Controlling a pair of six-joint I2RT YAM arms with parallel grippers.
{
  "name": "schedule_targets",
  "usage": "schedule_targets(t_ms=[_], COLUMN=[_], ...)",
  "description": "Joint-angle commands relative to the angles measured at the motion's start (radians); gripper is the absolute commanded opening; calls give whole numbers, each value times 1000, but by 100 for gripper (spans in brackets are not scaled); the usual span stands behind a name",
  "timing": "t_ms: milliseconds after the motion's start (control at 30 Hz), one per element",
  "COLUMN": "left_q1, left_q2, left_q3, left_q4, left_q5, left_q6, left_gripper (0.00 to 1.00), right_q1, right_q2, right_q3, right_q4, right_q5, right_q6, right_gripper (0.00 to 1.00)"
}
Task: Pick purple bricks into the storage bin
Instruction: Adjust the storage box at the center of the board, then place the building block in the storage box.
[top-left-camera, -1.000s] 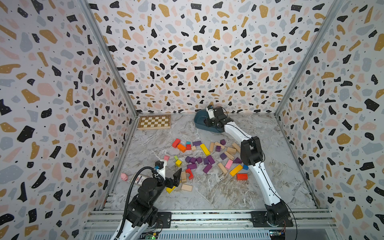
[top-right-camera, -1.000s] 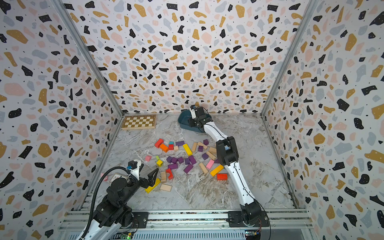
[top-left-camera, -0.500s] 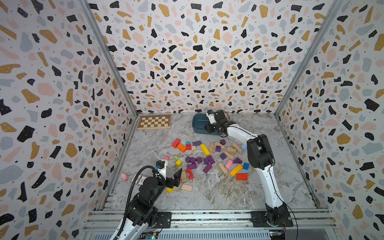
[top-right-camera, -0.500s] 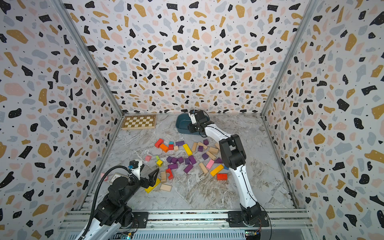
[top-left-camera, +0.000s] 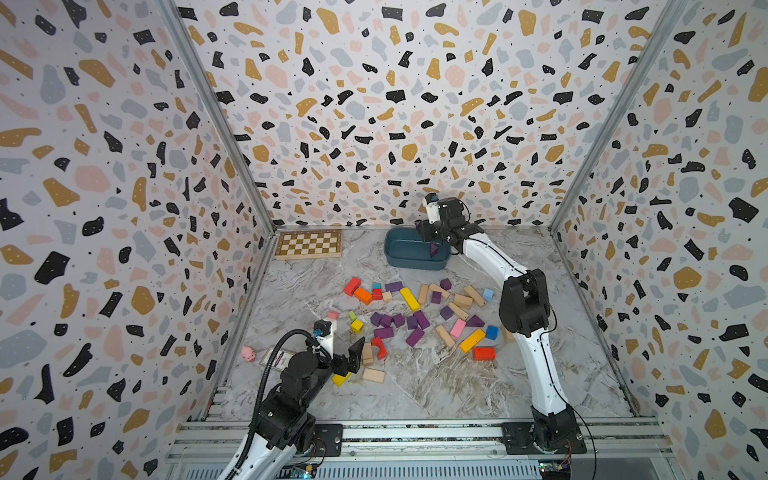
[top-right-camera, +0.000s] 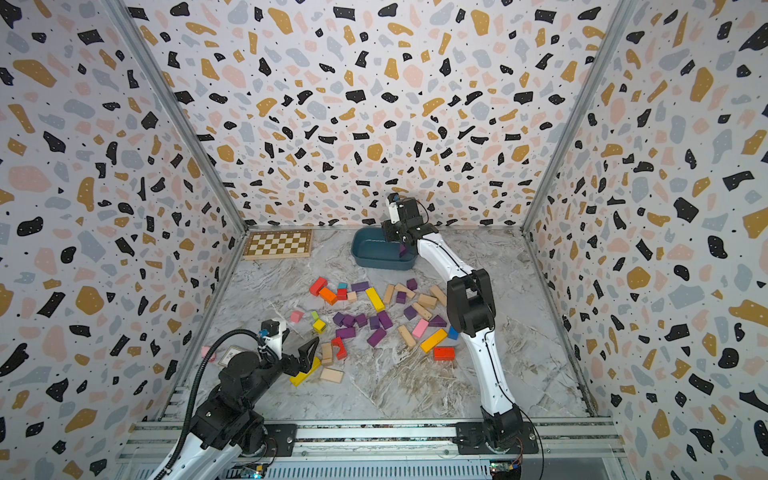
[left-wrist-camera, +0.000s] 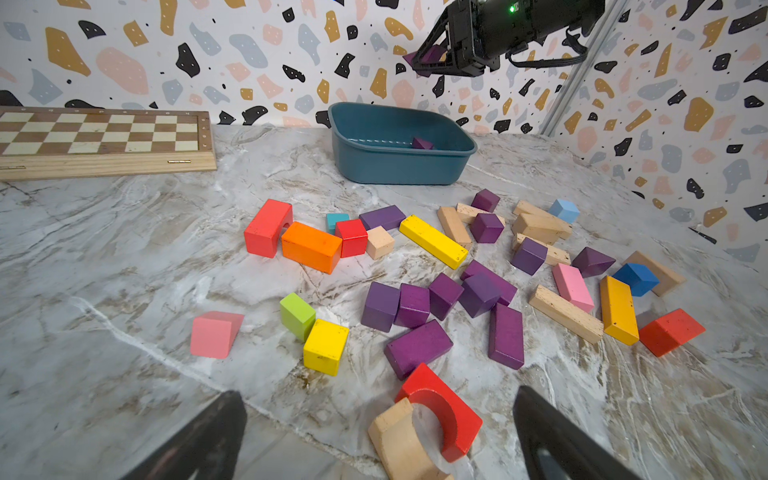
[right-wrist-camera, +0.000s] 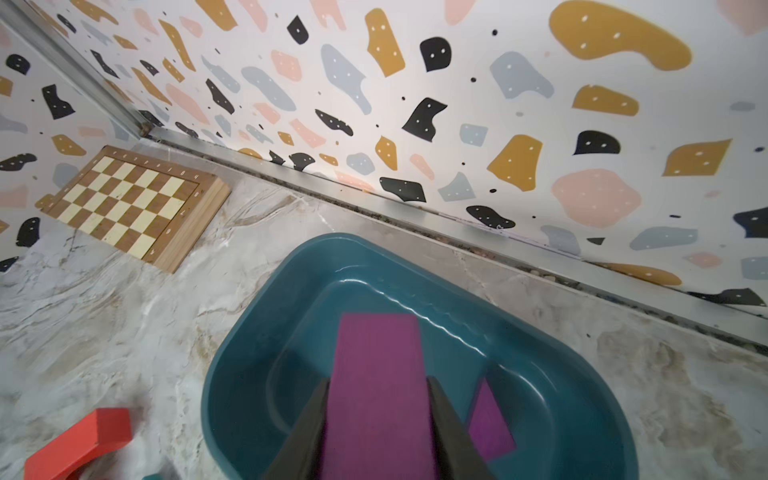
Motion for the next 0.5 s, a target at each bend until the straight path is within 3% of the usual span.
schedule_targets(t_ms=[0,367,467], left_q1=[-2,-2,-2], left_q2=[19,22,23], left_q3=[-3,-3,-3], left_q4=[60,61,61], left_q5=[-15,-59,-57], left_q6=[-5,-21,-21], left_gripper=[99,99,99], right_q1=[-3,-5,-4], right_q2=[70,147,154], right_q3=[53,186,185], right_q4=[-88,-154,-165], right_q5=[23,118,132], right_q6=[25,70,87], right_gripper=[9,8,2])
